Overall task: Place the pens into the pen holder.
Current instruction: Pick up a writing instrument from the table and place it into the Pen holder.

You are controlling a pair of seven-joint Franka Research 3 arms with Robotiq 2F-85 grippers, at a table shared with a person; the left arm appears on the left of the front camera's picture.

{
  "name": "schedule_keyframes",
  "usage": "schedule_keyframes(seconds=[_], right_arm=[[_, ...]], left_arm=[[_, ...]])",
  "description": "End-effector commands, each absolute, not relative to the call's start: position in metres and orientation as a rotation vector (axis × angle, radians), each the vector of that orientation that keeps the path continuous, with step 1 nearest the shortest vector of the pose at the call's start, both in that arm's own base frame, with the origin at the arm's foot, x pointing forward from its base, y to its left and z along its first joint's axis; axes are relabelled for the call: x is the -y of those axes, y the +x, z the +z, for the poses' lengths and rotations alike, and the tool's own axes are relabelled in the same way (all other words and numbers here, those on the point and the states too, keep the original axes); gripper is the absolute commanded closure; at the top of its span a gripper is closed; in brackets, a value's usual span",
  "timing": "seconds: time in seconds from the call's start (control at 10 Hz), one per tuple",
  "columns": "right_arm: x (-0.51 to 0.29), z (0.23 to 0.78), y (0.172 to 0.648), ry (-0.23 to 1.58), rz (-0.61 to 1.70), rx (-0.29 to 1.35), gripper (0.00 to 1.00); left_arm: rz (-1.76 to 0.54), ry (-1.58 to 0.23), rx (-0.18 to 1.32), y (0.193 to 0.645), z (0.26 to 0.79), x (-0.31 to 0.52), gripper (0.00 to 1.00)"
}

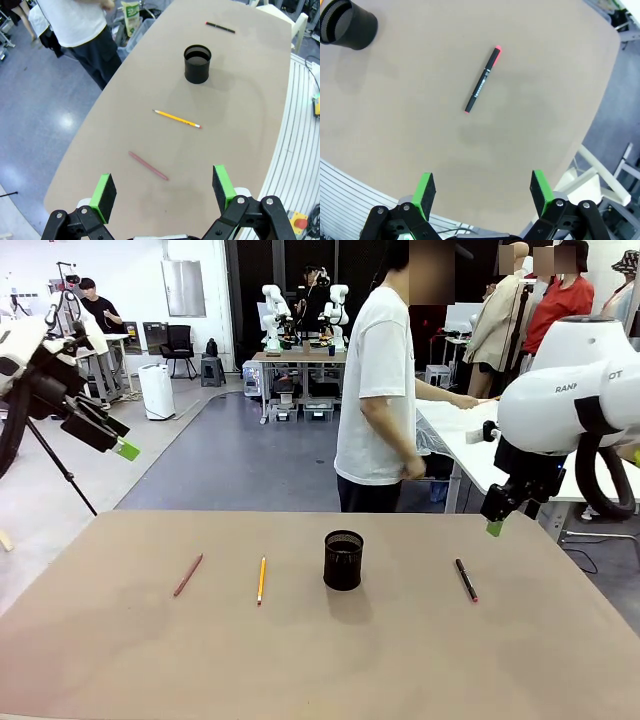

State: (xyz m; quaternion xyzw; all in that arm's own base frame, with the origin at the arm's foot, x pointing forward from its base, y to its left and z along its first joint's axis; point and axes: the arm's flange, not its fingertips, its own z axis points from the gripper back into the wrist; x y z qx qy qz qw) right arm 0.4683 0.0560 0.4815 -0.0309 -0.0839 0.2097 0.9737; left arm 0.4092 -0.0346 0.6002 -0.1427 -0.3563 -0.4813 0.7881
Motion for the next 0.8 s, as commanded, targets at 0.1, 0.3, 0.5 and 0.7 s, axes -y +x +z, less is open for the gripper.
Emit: schedule_keyframes(seconds=[0.1,0.3,0.5,0.7], right_arm=[[-0.055,0.486,0.467,-0.076,0.429,0.177,0.0],[-0.066,0.461,0.482,-0.1,0.364,0.211,0.0],[-0.07,0.44,0.506,-0.078,0.284,0.279,0.0],[-0.074,0.406,0.534,-0.098,0.188,0.331,0.0]], left_arm=[[-1.043,-0.311,0.77,0.408,0.6,0.033,0.0],[-1.043,-0.311,0.77,0.408,0.6,0.033,0.0],[-1.043,-0.311,0.77,0.408,0.6,0.033,0.0],[-1.043,-0.311,0.77,0.408,0.6,0.033,0.0]])
